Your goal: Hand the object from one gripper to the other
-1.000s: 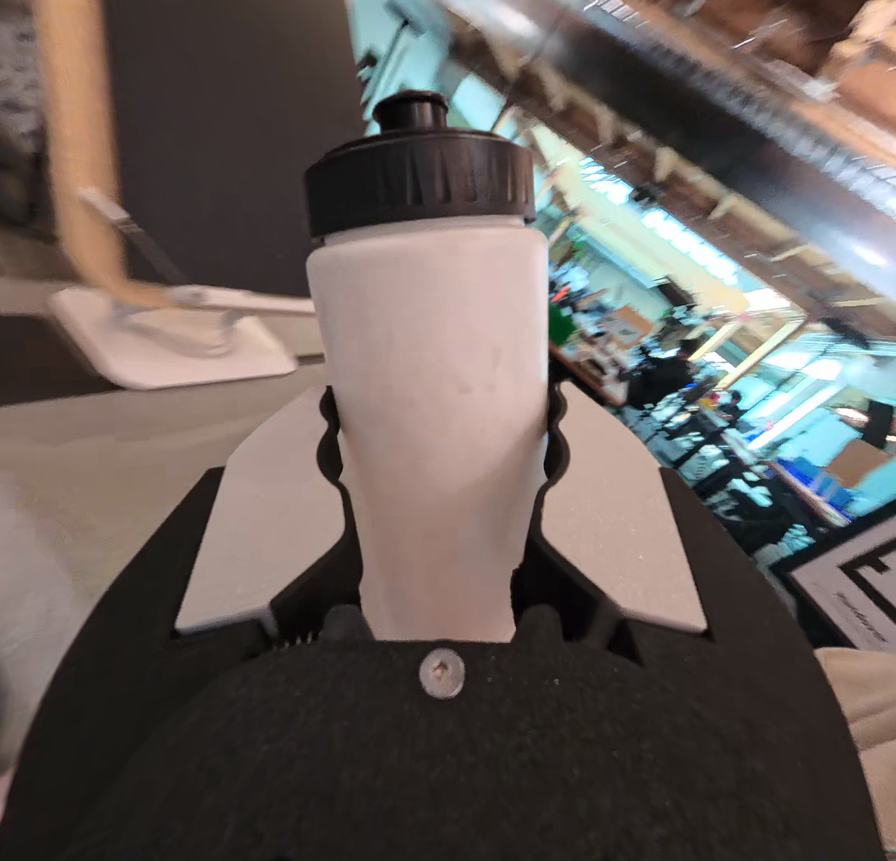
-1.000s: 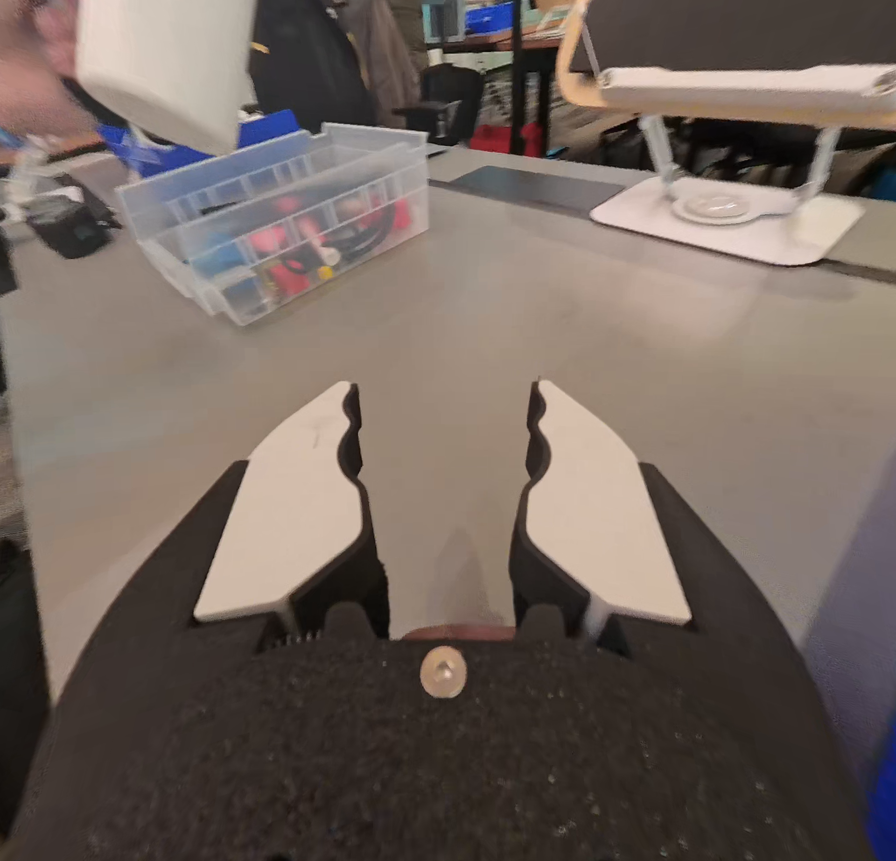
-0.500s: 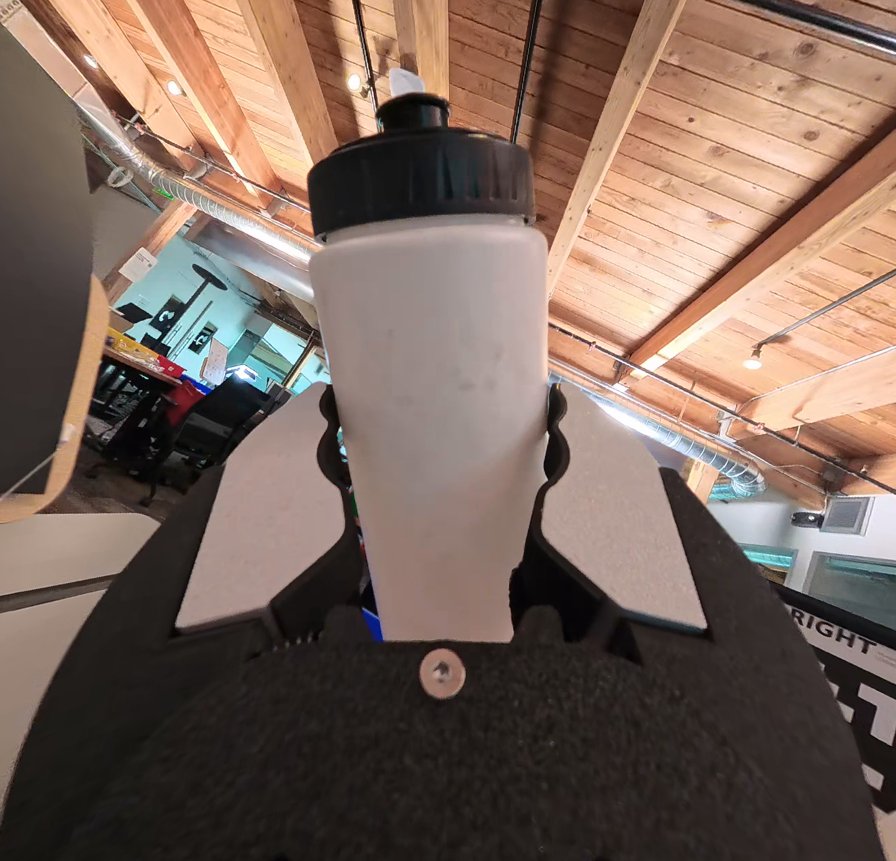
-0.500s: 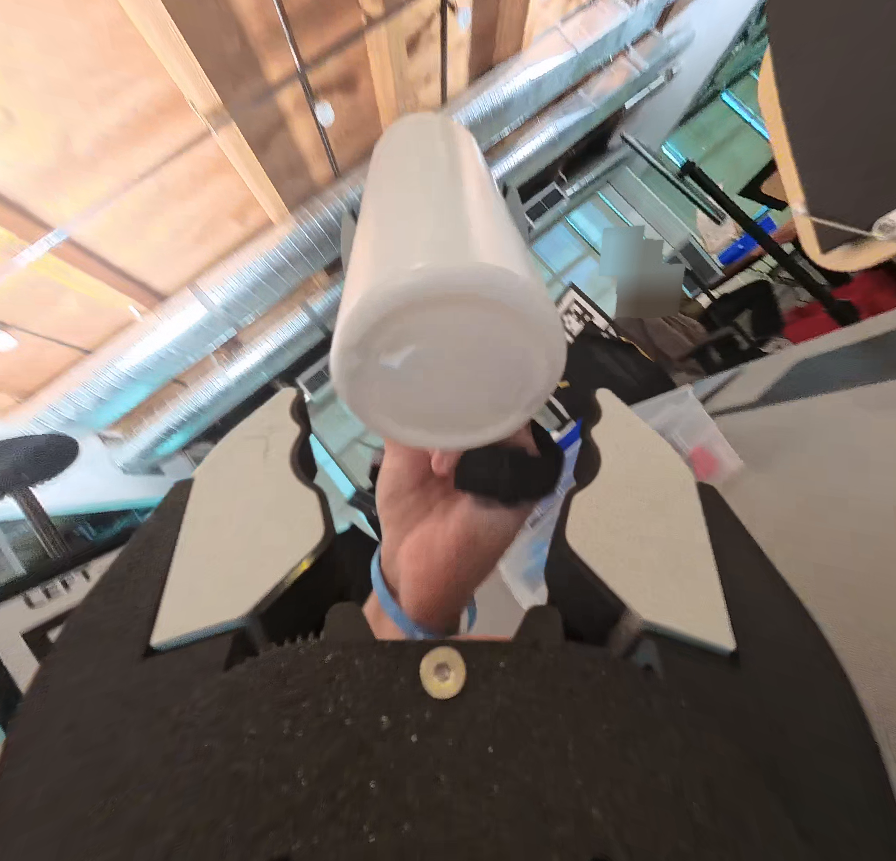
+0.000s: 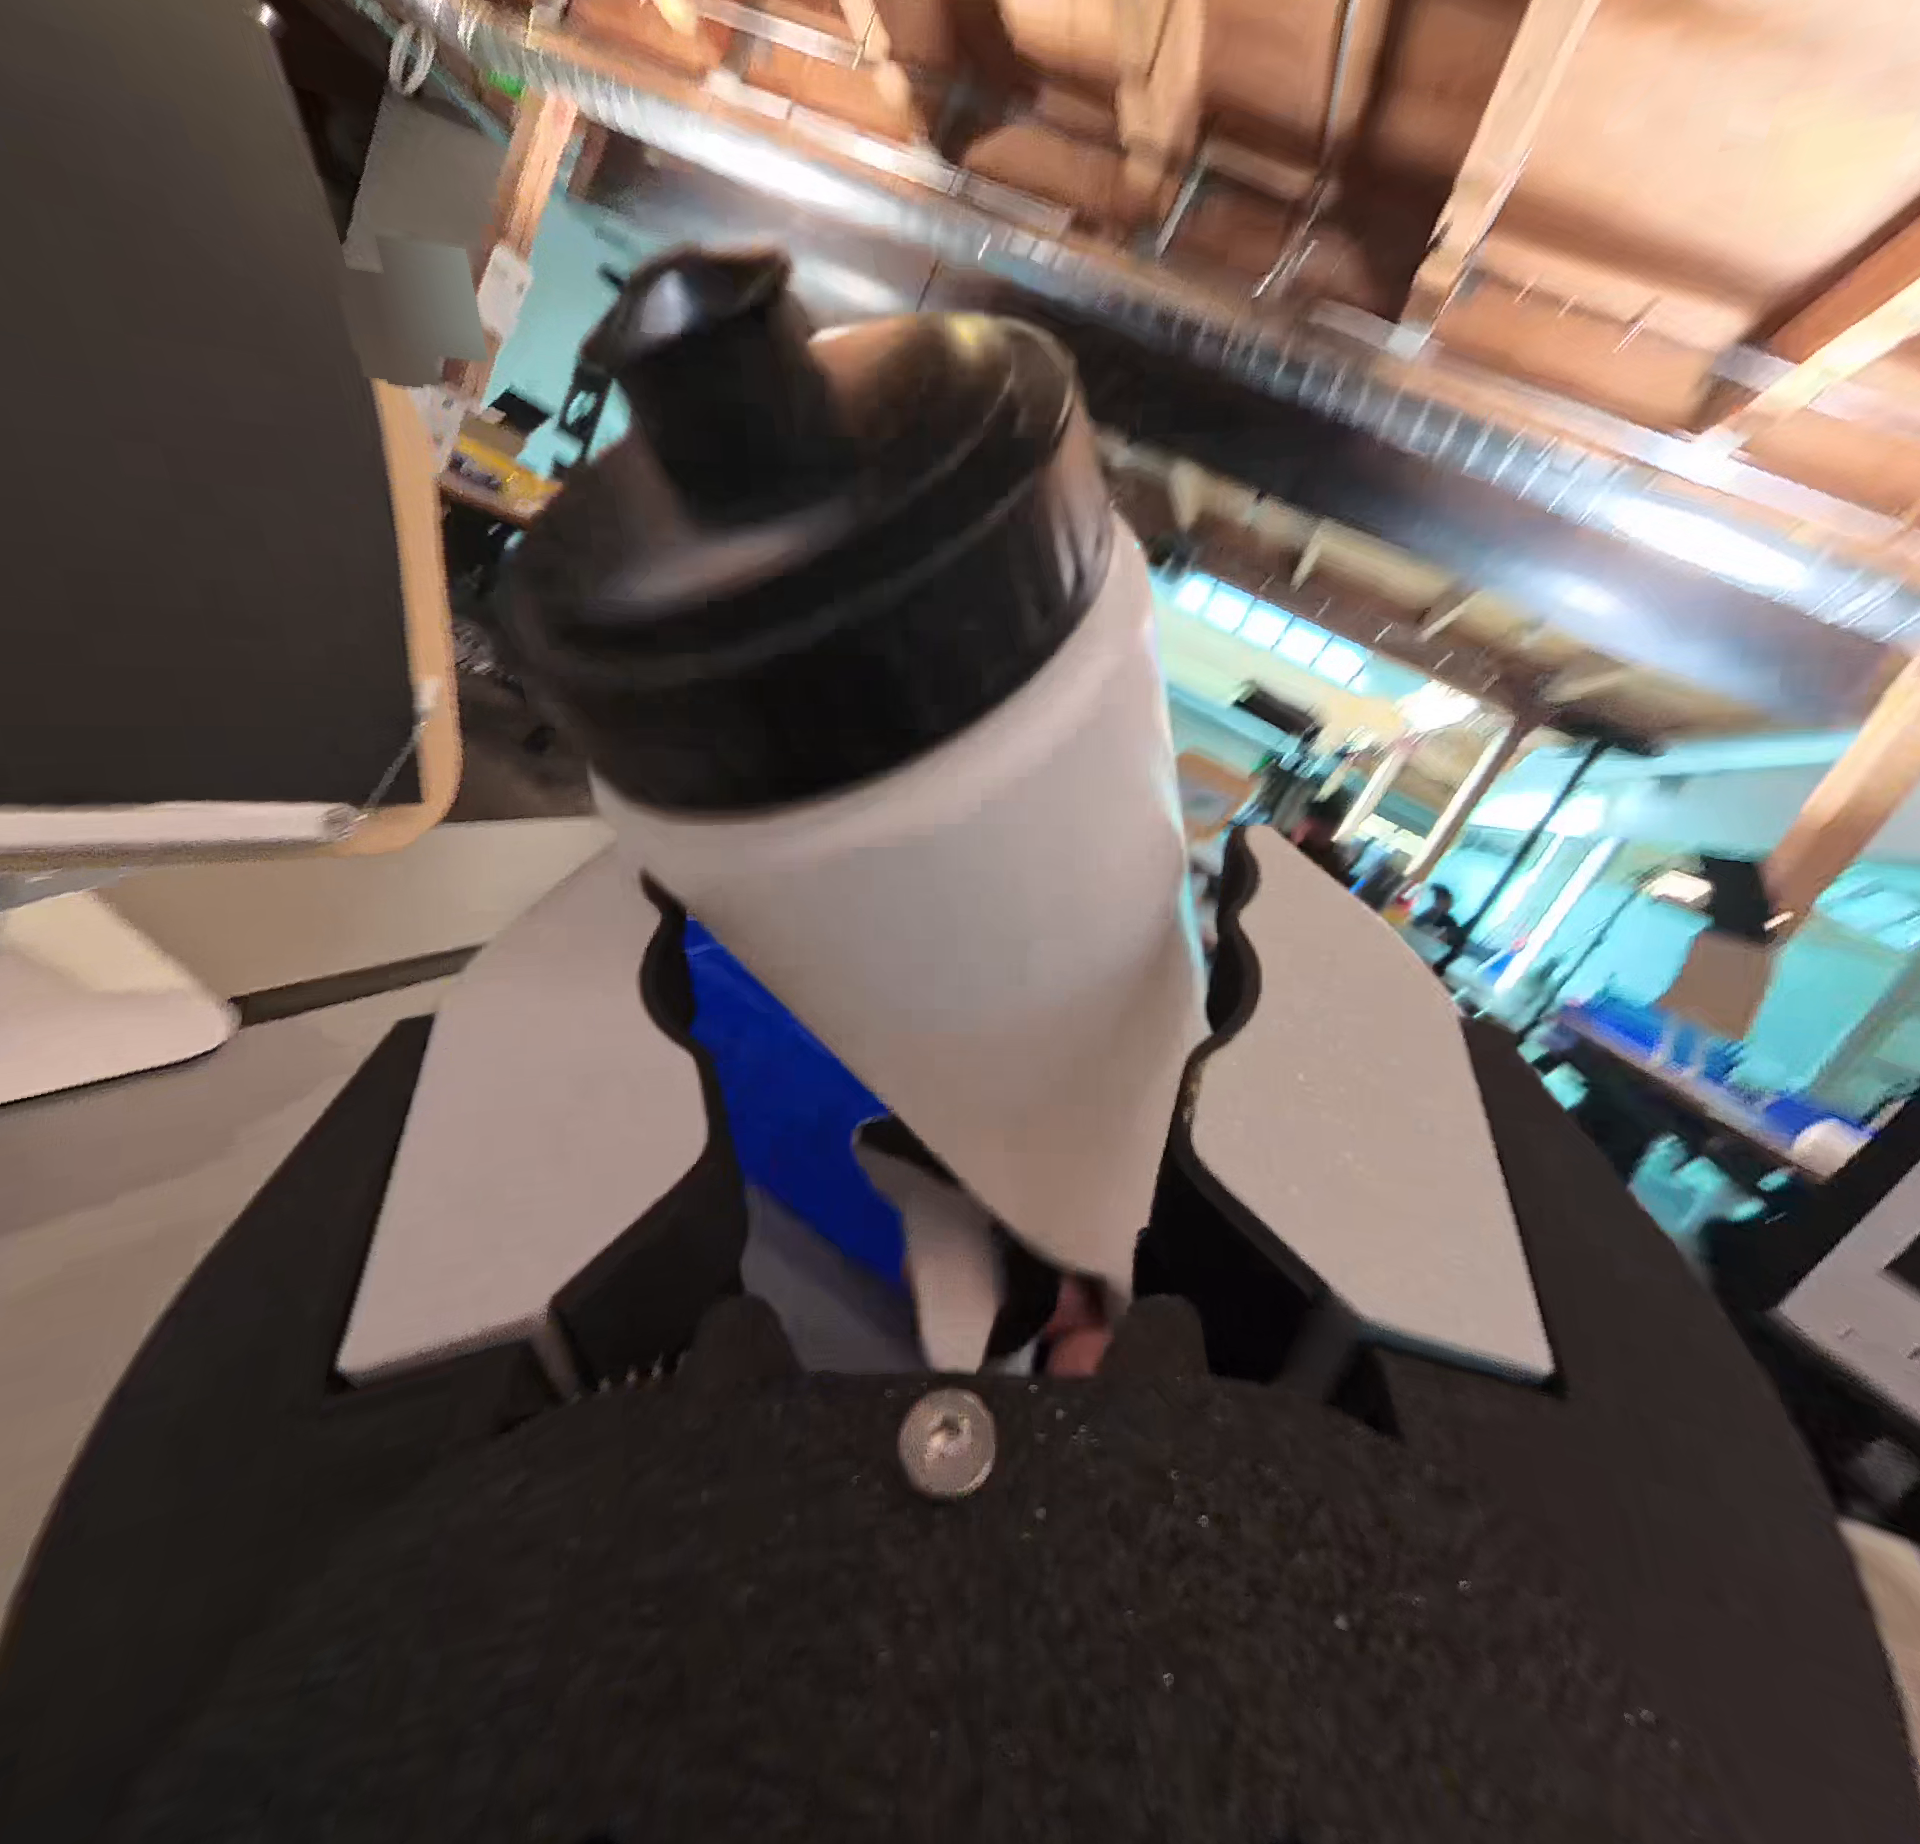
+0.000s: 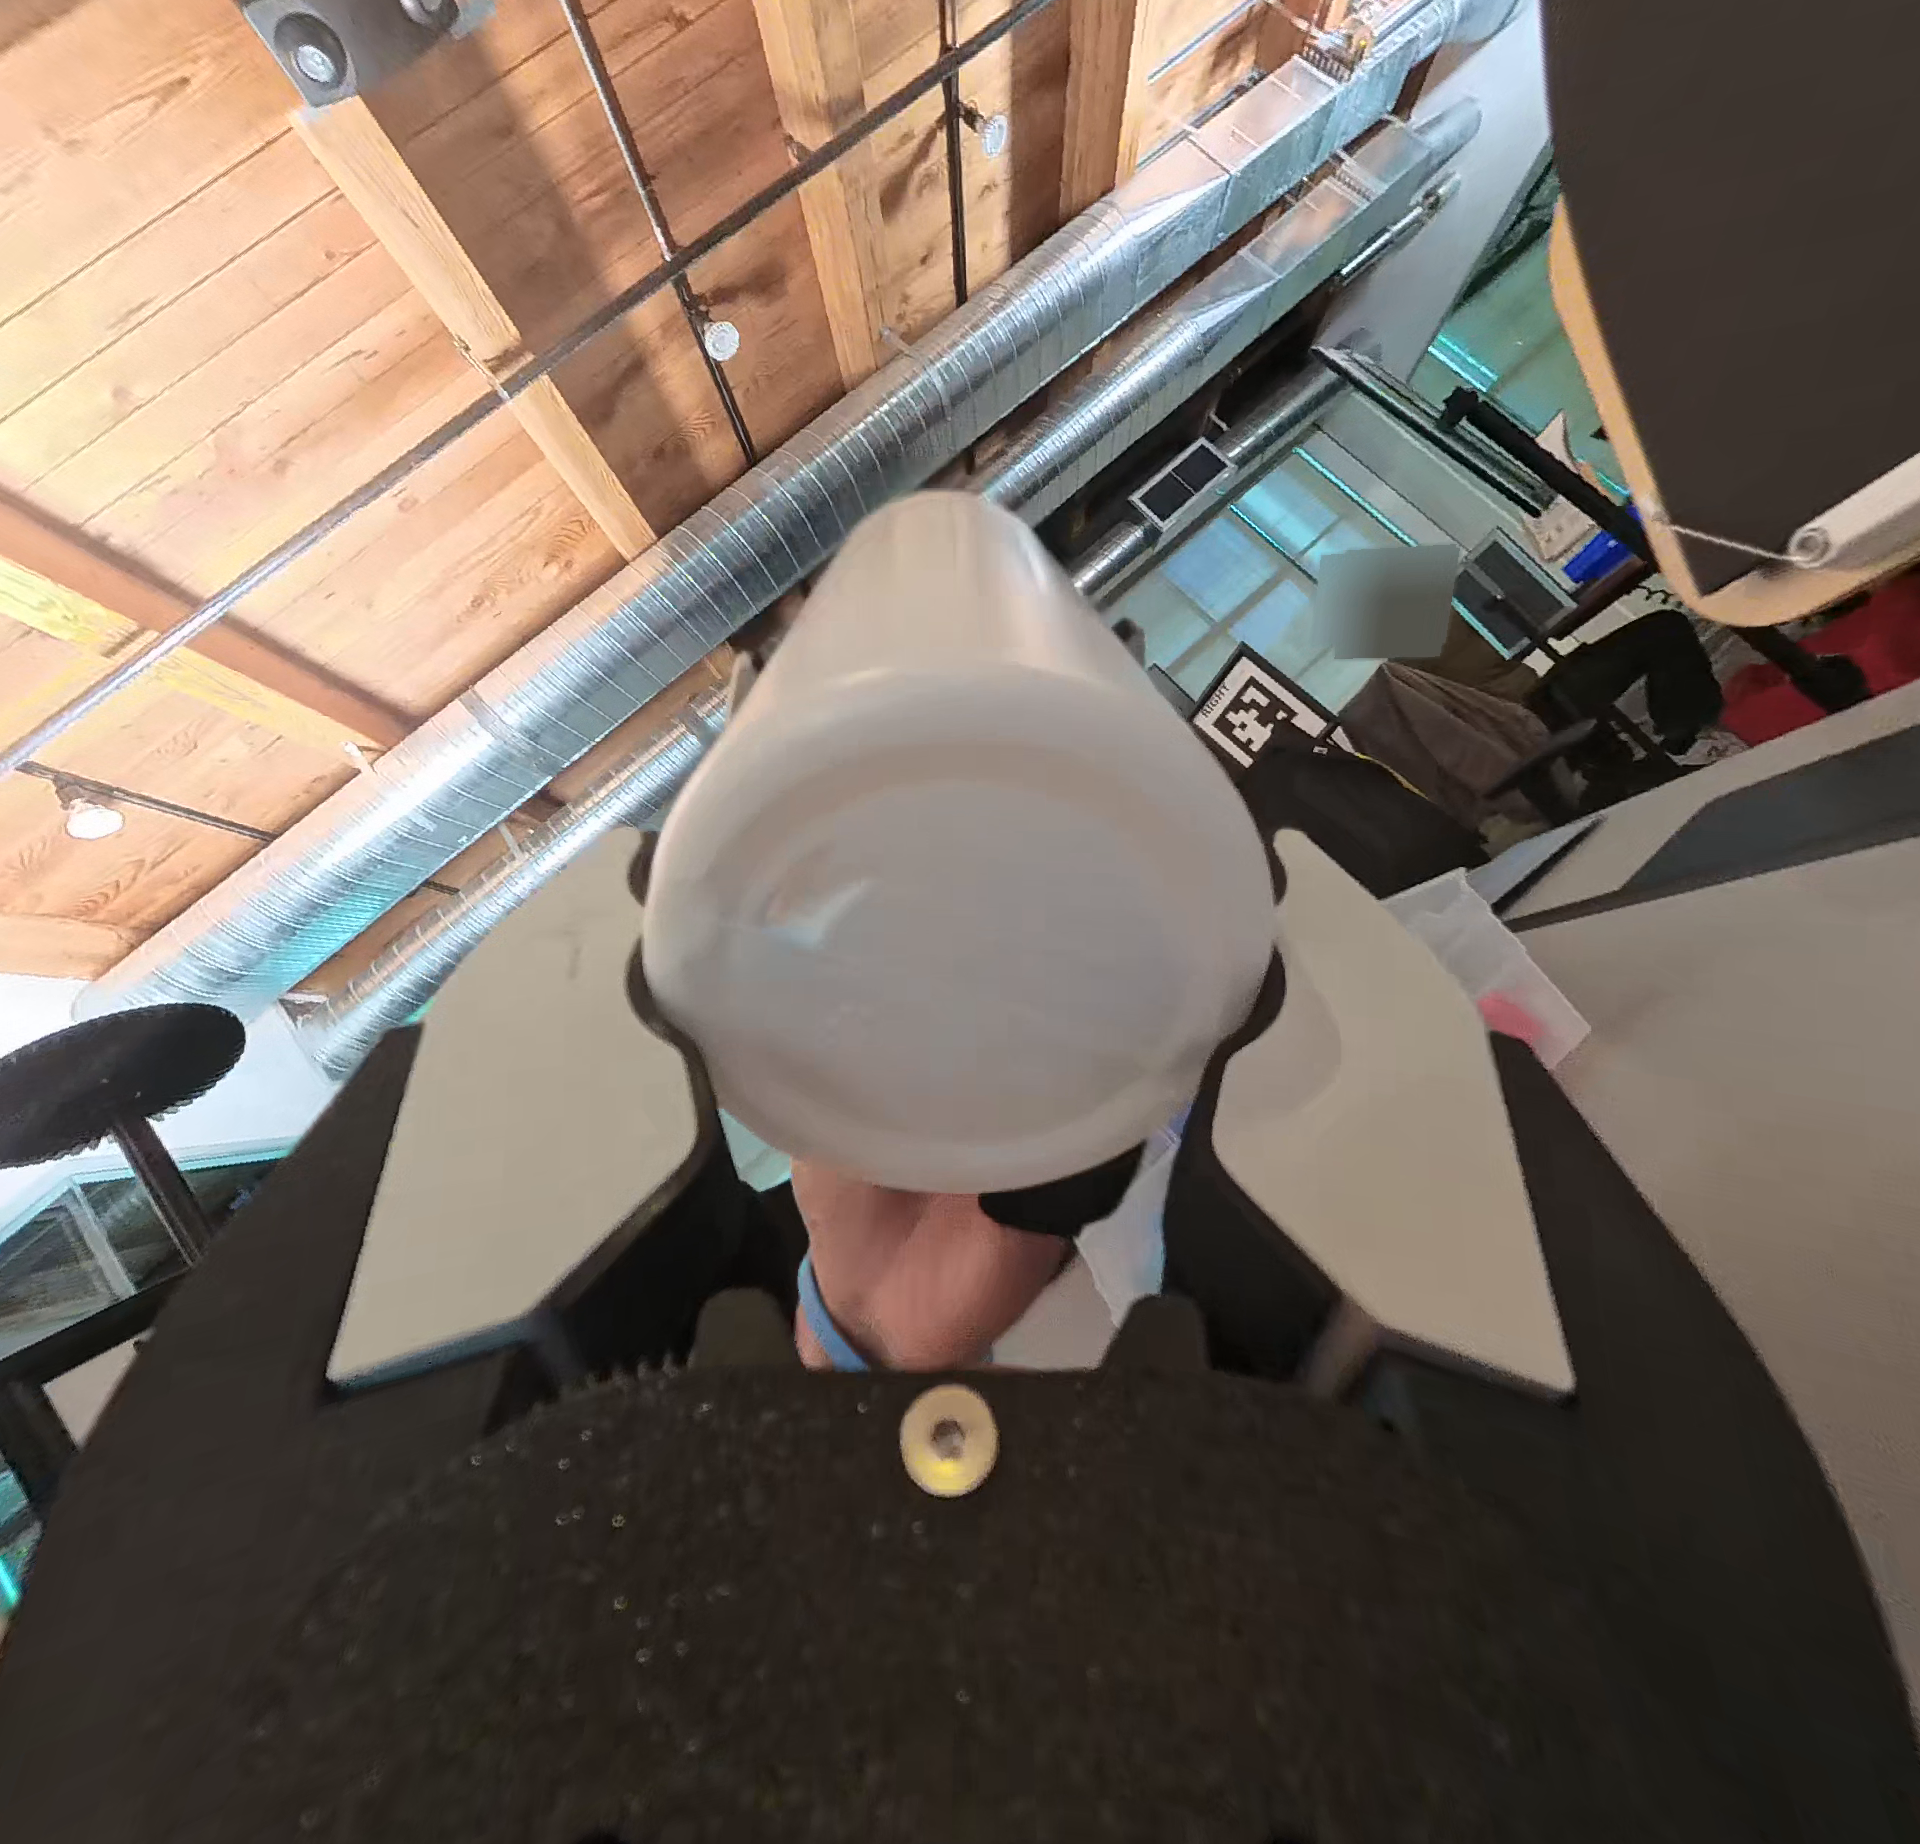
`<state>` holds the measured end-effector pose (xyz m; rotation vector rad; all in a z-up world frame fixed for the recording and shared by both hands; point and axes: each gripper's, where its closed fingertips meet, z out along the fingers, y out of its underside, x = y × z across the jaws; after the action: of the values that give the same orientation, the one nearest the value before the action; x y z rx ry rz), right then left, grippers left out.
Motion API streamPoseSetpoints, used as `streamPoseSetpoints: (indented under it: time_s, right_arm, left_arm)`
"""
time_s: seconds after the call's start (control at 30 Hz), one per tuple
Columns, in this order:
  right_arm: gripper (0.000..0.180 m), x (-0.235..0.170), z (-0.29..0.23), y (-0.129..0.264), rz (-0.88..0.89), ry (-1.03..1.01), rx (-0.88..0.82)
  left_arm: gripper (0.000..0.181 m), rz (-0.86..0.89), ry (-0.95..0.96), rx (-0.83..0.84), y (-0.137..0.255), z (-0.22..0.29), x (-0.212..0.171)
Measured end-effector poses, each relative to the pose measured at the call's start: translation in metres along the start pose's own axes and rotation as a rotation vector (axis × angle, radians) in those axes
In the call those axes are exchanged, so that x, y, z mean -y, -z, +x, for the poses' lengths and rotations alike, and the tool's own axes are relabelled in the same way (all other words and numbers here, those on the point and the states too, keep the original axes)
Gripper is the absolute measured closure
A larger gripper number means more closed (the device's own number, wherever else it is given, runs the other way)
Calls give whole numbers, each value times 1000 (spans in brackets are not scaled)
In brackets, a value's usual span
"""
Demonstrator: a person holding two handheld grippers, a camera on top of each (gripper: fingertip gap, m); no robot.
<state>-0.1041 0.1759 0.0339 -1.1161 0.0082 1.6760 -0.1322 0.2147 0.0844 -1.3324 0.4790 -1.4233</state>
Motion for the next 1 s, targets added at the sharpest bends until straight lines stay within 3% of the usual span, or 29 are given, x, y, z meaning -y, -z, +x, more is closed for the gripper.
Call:
streamPoseSetpoints:
  time_s: [0.23,0.4,0.57,0.77,0.83,1.0]
  right_arm:
    - [76,5,7,12,-46,34,-54]
    - [76,-9,10,7,-153,78,-92]
    - [75,-30,15,3,-282,149,-148]
    - [75,-39,14,1,-339,211,-169]
    - [75,-42,12,1,-351,209,-159]
    - [75,-45,8,4,-374,249,-145]
  left_arm:
    - [68,-366,-387,295,56,-25,-9]
    - [64,-663,-911,536,94,-35,-9]
    - [66,-936,-1282,555,103,-33,-16]
    - [66,-1209,-1435,478,108,-38,-55]
    - [66,-1241,-1426,476,107,-44,-68]
    - [84,-1268,-1350,428,107,-52,-100]
